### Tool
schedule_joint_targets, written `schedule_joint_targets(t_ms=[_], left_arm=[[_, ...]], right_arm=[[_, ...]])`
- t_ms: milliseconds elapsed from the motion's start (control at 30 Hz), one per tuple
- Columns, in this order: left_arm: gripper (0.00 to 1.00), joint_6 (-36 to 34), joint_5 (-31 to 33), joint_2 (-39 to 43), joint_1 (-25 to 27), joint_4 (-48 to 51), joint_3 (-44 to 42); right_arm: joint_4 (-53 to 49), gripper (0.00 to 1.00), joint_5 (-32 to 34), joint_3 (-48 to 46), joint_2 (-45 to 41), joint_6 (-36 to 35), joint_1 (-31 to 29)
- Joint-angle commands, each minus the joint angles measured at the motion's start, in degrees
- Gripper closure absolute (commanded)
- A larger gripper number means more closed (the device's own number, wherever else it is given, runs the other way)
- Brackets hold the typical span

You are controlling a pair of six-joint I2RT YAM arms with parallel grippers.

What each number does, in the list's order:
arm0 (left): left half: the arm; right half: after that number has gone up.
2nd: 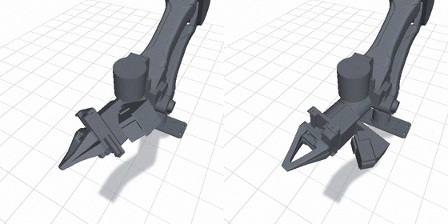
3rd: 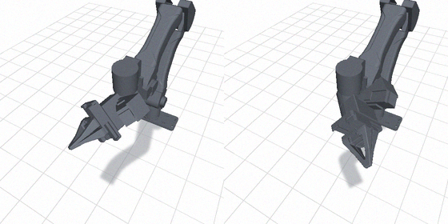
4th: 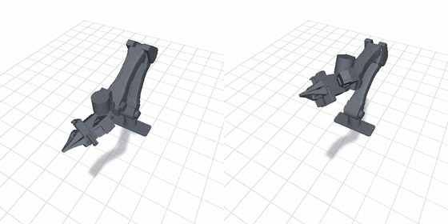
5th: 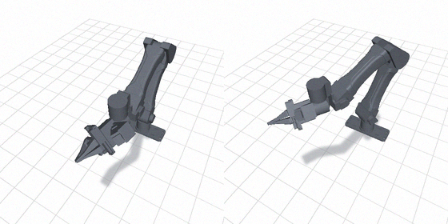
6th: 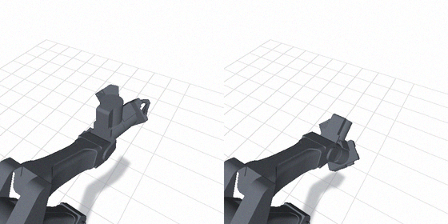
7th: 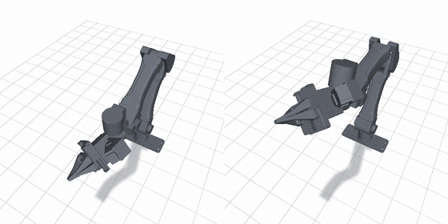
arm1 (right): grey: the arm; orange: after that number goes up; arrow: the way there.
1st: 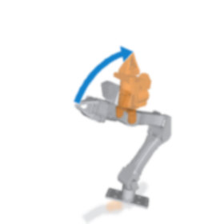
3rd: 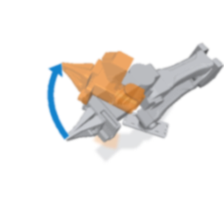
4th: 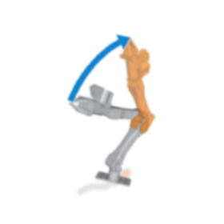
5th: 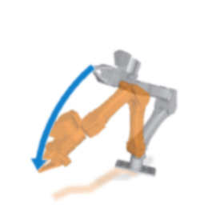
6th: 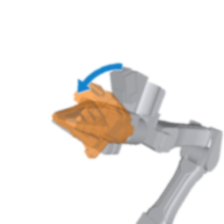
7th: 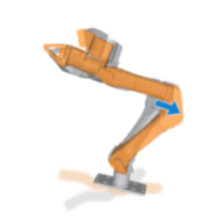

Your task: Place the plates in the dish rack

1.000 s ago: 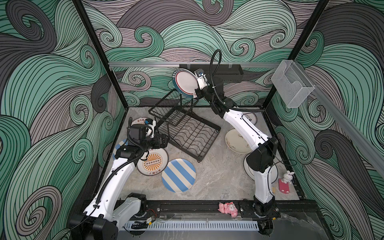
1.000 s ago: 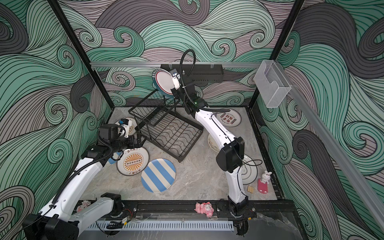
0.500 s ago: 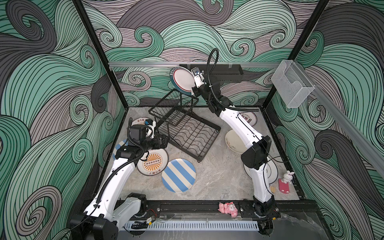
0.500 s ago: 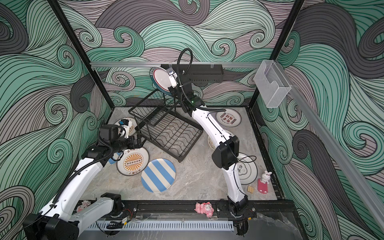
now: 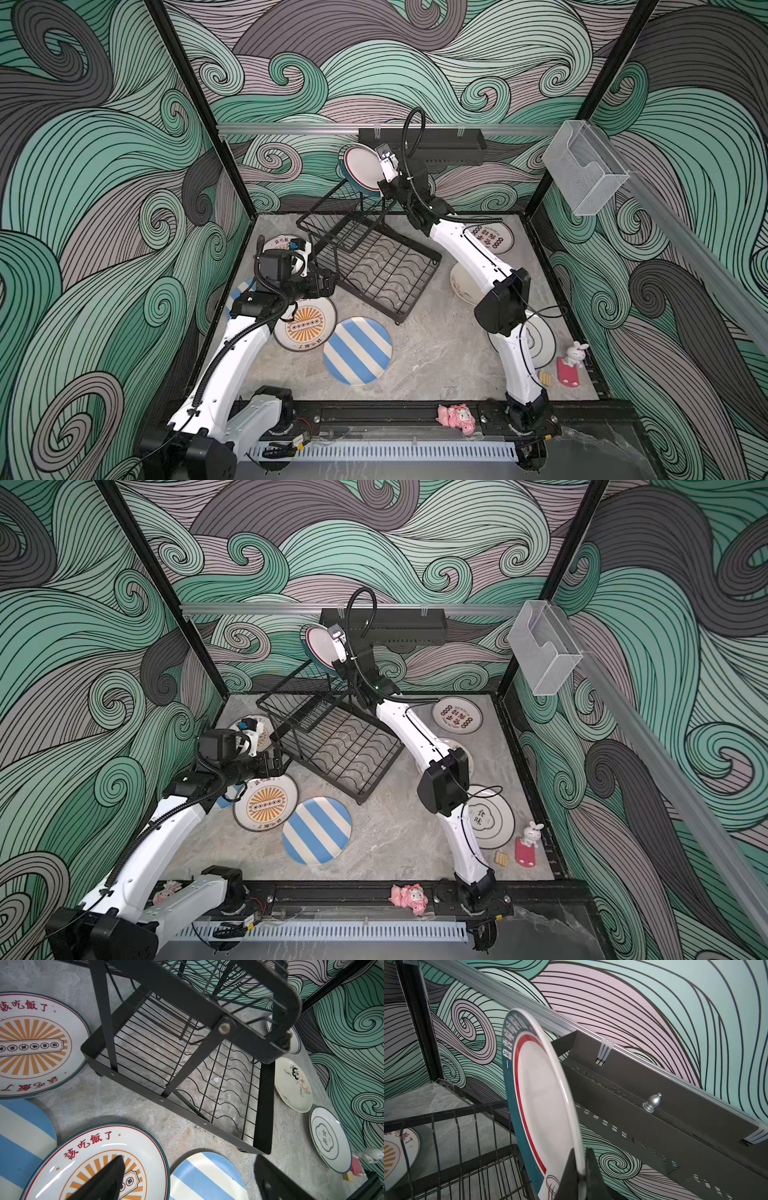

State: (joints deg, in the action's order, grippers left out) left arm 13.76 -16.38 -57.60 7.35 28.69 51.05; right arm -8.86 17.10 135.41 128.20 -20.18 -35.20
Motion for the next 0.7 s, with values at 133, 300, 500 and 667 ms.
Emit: schedule_joint_targets(t_ms=[133, 300, 500, 667], left_arm=[[0.02, 0.4, -1.0, 0.4, -0.8, -0.5, 0.0], [0.01, 0.5, -1.2, 0.3, -0.9, -0.5, 0.0], [0.01, 0.5, -1.3, 0.2, -1.0, -0.6, -0.1], [0.01, 0.5, -1.9, 0.1, -1.2, -0.8, -0.1]], right_arm=[[5.1, 1.0, 6.8, 3.1, 1.5, -0.5, 0.0], [2.5, 1.0, 7.9, 8.5, 5.0, -1.2, -0.2], [1.5, 1.0, 7.3, 9.8, 5.8, 0.3, -0.2], [0.1, 1.0, 7.4, 9.5, 4.7, 1.6, -0.1]])
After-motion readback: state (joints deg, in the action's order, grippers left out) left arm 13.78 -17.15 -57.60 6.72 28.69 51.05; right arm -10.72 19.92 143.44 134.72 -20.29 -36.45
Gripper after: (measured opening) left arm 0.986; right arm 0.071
